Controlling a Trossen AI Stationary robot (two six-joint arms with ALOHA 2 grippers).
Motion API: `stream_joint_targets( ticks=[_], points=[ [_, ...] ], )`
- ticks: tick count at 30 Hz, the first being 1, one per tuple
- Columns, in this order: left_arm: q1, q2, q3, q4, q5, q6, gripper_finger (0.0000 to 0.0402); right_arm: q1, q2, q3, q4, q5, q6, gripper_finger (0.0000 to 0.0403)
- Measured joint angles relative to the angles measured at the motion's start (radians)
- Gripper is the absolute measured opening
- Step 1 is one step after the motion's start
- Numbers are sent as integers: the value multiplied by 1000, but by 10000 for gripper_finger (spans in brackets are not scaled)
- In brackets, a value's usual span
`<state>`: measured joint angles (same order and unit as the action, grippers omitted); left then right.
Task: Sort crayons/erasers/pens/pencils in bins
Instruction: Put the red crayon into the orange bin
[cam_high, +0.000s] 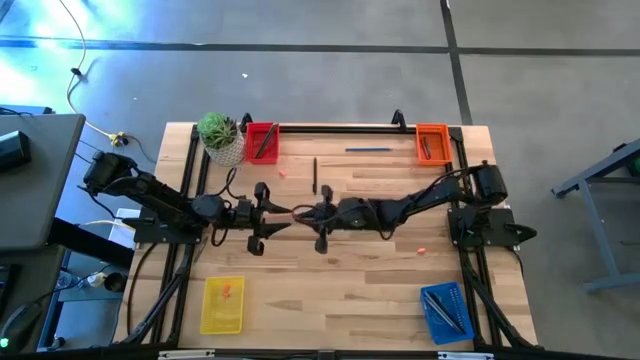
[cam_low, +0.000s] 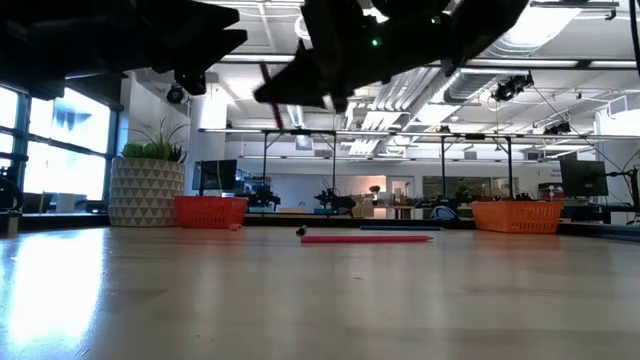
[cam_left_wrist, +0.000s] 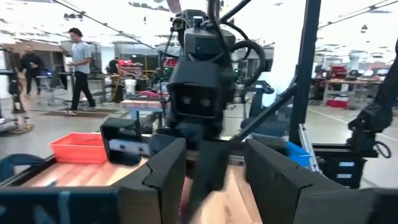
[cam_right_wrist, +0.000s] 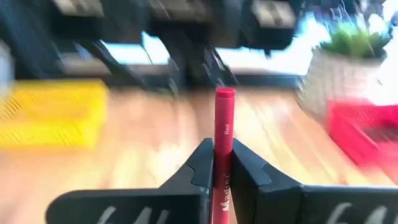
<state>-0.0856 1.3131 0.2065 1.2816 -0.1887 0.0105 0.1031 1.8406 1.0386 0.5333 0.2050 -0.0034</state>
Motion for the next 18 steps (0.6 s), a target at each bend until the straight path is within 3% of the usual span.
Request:
stream_joint_targets(
  ticks=[10,15,18],
  points=[
    [0,-59,-43,-6,-32,36,128,-155,-273,1,-755,354,98,12],
    [0,-59,-43,-6,-32,45,112,-337,-358,1,-1041,438,210,12],
    [0,-59,-43,-6,-32,40,104,-471,-363,1,-1096,445,233,12]
  ],
)
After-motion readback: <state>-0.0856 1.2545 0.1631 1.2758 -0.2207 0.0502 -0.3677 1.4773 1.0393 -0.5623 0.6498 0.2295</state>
